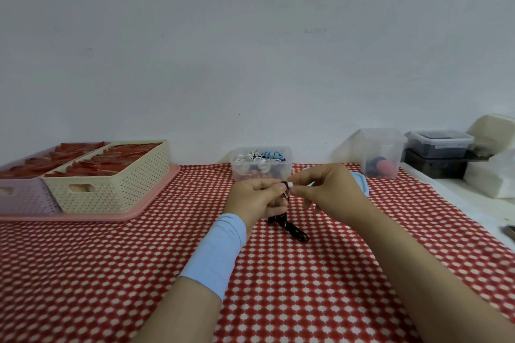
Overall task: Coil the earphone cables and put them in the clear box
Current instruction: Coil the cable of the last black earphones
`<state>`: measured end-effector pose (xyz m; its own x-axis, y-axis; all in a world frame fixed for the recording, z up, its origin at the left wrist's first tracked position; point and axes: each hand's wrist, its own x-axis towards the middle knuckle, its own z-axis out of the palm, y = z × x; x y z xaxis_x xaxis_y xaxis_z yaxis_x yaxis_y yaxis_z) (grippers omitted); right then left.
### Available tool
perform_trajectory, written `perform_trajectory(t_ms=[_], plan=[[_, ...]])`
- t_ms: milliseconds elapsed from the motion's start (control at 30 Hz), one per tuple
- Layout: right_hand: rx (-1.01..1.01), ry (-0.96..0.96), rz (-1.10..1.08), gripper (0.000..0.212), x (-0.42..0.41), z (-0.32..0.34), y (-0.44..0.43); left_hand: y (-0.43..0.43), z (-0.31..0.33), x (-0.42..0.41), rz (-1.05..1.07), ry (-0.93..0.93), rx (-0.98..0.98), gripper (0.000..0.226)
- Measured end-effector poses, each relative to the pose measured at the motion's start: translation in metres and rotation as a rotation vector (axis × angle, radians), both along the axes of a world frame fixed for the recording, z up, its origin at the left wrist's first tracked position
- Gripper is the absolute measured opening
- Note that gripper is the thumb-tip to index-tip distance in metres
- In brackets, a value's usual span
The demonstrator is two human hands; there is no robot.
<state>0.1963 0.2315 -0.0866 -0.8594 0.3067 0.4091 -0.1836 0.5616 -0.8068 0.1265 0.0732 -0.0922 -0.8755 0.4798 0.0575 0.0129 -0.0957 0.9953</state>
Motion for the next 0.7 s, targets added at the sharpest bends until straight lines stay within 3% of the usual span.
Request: perform_trajectory(t_ms=[167,467,700], plan=[[0.113,0.035,-0.063,0.016,-0.0010,-0.0015,-0.0028,-0.0003,0.0006,0.0009,-0.009,-0.006,-0.004,0.006],[0.130,0.062,-0.038,0.019,0.0008,-0.0014,-0.0052,0.0016,-0.0021,-0.0015,-0.021,-0.097,0.030,0.018],[-0.221,-0.022,0.102,0.012,0.0079,0.0054,-0.0047,-0.0037,-0.0017,-0.0036,-0.091,-0.069,0.039,0.016]])
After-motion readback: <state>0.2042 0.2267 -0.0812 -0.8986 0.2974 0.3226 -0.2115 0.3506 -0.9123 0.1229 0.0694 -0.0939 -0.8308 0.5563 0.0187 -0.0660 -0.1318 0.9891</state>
